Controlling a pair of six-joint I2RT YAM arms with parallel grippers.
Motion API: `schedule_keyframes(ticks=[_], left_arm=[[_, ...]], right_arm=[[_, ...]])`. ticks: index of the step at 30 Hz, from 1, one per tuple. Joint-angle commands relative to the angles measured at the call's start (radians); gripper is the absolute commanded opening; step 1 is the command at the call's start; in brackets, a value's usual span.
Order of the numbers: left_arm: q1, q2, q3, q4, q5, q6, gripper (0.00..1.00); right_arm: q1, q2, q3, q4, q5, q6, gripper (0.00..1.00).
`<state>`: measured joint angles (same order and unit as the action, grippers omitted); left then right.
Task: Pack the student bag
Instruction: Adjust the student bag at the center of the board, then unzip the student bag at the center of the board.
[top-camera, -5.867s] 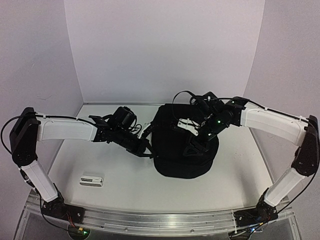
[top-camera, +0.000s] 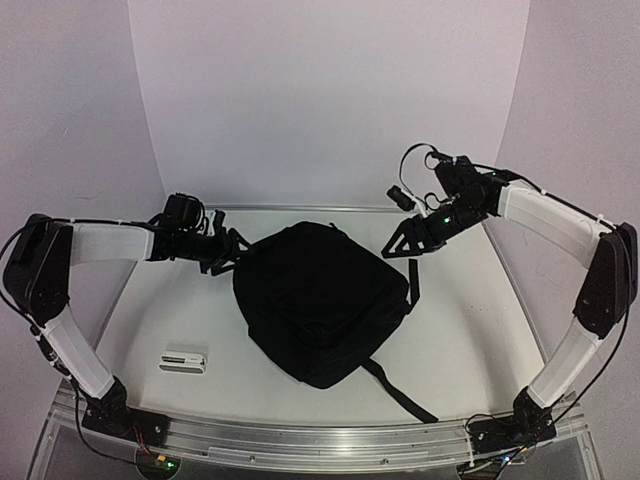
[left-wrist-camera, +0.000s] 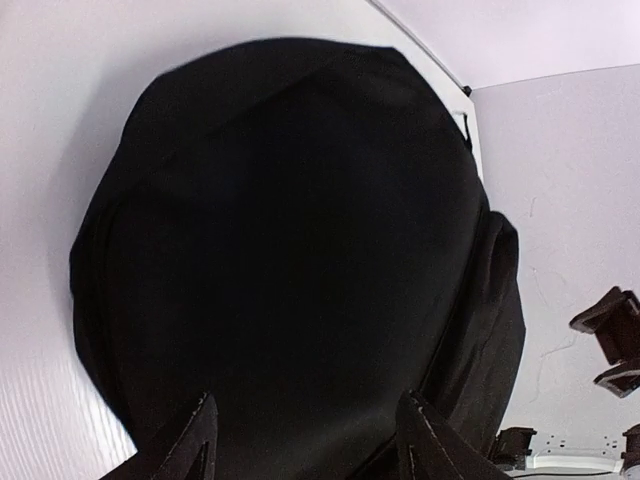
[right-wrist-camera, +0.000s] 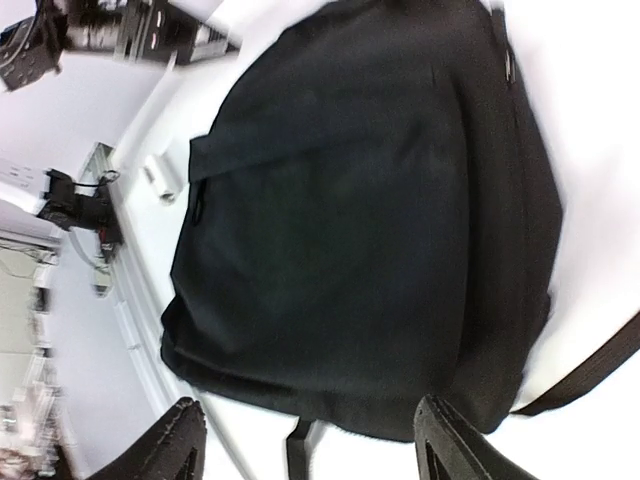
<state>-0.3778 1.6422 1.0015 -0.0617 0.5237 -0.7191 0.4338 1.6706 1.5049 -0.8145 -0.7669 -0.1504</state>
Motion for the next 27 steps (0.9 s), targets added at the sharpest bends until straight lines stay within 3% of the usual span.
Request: schedule_keyframes(ticks=[1, 5, 12, 19, 27], left_arm=[[-0.038, -0.120, -0.169, 0.100, -0.029, -0.098, 0.60], [-0.086, -0.143, -0.270, 0.187, -0.034, -0.175, 0.60], [-0.150, -0.083, -0.309, 0.316, -0.057, -0.256, 0.59], [-0.158, -0.061, -0.321, 0.384, -0.061, -0.285, 0.54], [-0.159, -0.070, -0.311, 0.372, -0.066, -0.280, 0.54]], right_arm=[[0.121, 0.032, 0.099, 0.005, 0.183, -0.038, 0.67], [0.250, 0.107, 0.175, 0.012, 0.291, -0.046, 0.62], [0.431, 0.266, 0.309, 0.021, 0.407, -0.061, 0.54], [0.516, 0.423, 0.439, 0.023, 0.448, -0.038, 0.49], [0.556, 0.505, 0.473, 0.033, 0.490, -0.014, 0.47]])
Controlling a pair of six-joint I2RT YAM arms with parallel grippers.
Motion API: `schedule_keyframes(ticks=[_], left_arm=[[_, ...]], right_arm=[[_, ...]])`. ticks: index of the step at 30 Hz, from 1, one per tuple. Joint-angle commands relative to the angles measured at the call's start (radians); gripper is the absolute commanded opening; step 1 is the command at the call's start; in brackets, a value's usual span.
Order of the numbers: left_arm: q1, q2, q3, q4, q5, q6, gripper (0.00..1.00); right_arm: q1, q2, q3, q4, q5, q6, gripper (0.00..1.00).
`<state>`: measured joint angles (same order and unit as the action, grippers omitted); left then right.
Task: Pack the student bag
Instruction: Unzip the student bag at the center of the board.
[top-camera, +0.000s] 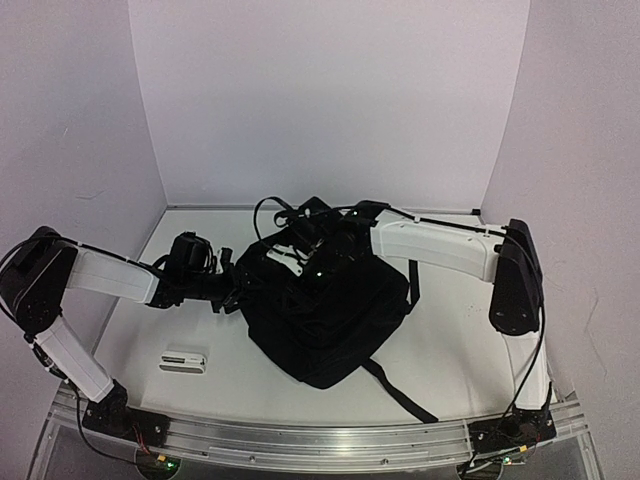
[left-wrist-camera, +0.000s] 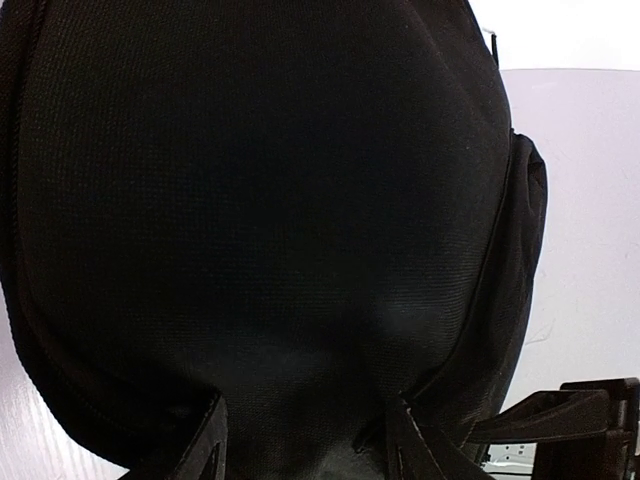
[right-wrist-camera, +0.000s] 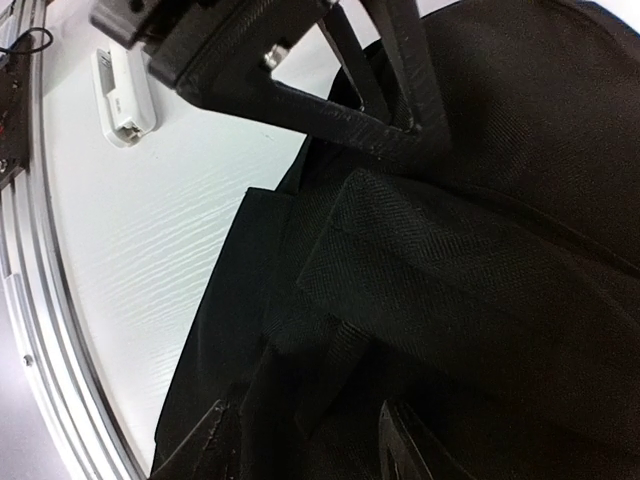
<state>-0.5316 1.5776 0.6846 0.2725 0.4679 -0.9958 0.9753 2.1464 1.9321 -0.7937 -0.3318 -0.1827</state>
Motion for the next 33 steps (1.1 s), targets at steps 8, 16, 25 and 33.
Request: schedule_keyframes(ticks=[8, 16, 25, 33], left_arm=[[-0.005, 0.002, 0.004, 0.042, -0.016, -0.003, 0.46], [-0.005, 0.002, 0.009, 0.029, -0.027, -0.003, 0.41], [-0.003, 0.014, 0.027, -0.023, -0.061, 0.015, 0.20], [0.026, 0.041, 0.018, -0.034, -0.073, 0.010, 0.00]], right_arm=[[0.032, 0.051, 0.027, 0.019, 0.114, 0.009, 0.31], [0.041, 0.043, -0.016, 0.022, 0.303, -0.031, 0.18], [0.041, -0.030, -0.064, 0.027, 0.378, -0.041, 0.00], [-0.004, -0.107, -0.063, 0.028, 0.417, -0.049, 0.00]])
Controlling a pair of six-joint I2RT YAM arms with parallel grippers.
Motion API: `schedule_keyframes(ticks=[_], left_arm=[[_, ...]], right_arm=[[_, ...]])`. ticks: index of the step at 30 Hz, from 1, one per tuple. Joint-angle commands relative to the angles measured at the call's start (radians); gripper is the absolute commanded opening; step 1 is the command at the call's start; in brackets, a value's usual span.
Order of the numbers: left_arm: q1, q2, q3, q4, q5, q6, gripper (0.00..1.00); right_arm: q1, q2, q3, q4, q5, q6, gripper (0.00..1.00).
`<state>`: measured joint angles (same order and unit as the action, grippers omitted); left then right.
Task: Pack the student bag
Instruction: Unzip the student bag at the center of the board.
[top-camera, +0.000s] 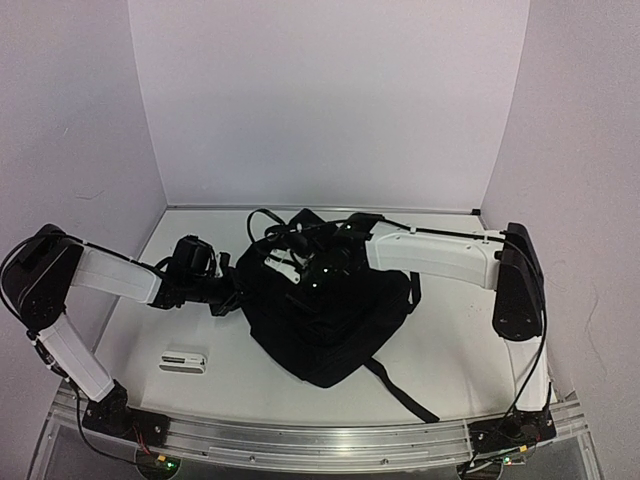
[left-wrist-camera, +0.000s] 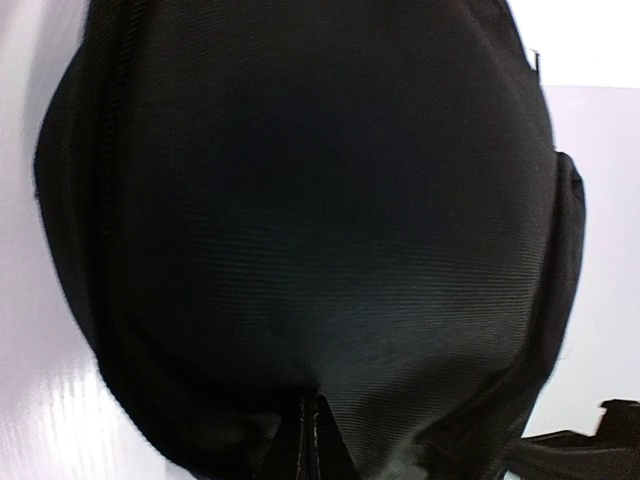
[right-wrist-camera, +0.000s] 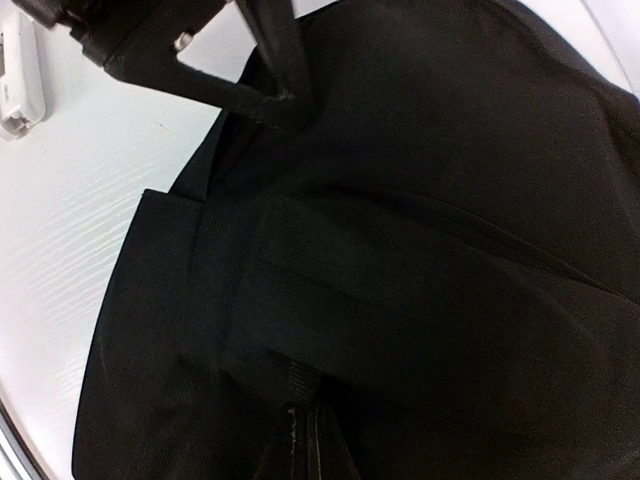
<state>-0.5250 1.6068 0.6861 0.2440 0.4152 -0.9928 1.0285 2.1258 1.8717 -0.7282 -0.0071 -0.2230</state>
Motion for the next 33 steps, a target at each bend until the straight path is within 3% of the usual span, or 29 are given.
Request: schedule_keyframes(ticks=[1, 33], left_arm=[[0.025, 0.011, 0.013, -0.006, -0.024, 0.006, 0.00], [0.106, 0.018, -0.008, -0.040, -0.013, 0.032, 0.00]], right_arm=[[-0.066, -0.091, -0.002, -0.037, 0.092, -0.009, 0.00], [-0.548, -0.071, 0.013, -0.038, -0.041, -0.080, 0.00]])
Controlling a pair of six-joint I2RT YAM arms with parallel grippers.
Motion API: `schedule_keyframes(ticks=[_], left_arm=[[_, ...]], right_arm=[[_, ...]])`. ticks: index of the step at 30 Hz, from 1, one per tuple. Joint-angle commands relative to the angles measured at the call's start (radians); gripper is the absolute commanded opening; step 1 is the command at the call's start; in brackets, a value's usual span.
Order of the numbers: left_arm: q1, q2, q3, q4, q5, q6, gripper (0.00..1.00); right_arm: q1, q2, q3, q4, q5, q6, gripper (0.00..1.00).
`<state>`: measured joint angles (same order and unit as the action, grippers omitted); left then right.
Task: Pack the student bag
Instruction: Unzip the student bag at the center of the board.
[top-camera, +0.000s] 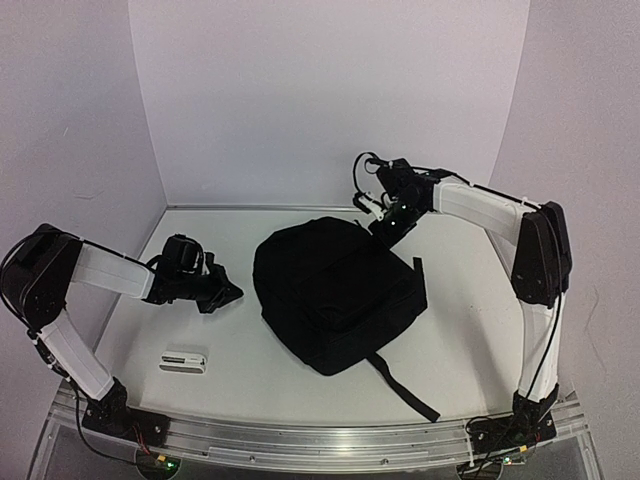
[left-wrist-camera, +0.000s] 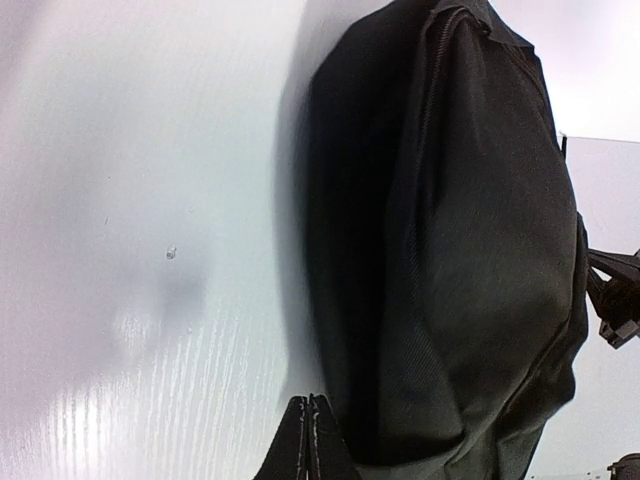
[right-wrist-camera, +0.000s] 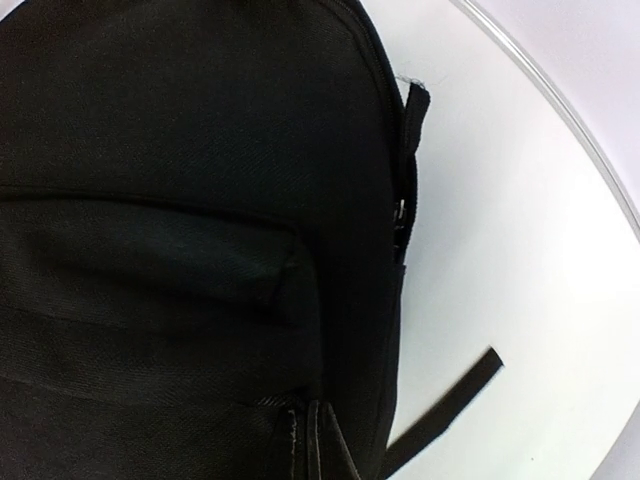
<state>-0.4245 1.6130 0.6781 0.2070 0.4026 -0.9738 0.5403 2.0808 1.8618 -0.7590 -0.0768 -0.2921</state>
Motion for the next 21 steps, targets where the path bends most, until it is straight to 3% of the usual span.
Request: schedule_keyframes(ticks=[1, 5, 9, 14, 15, 21], left_arm=[[0.005, 0.015, 0.003, 0.002, 0.006, 0.015, 0.00], [0.004, 0.016, 0.009, 0.060, 0.052, 0.033, 0.04], [-0.044, -0.016, 0.053, 0.096, 0.093, 0.084, 0.43], [-0.113, 0.003, 0.167, 0.081, 0.114, 0.124, 0.76], [-0.125, 0.019, 0.195, 0.061, 0.110, 0.127, 0.87], [-0.139, 0.155, 0.315, 0.050, 0.117, 0.096, 0.92]], right_arm=[[-0.062, -0.027, 0.017, -0.010, 0.008, -0.005, 0.00], [-0.060, -0.042, -0.011, -0.026, -0.128, 0.034, 0.00], [-0.049, -0.061, -0.027, -0.033, -0.200, 0.061, 0.00], [-0.040, -0.067, -0.026, -0.034, -0.217, 0.070, 0.00], [-0.040, -0.065, -0.025, -0.034, -0.216, 0.071, 0.00], [-0.036, -0.056, -0.022, -0.034, -0.225, 0.077, 0.00]])
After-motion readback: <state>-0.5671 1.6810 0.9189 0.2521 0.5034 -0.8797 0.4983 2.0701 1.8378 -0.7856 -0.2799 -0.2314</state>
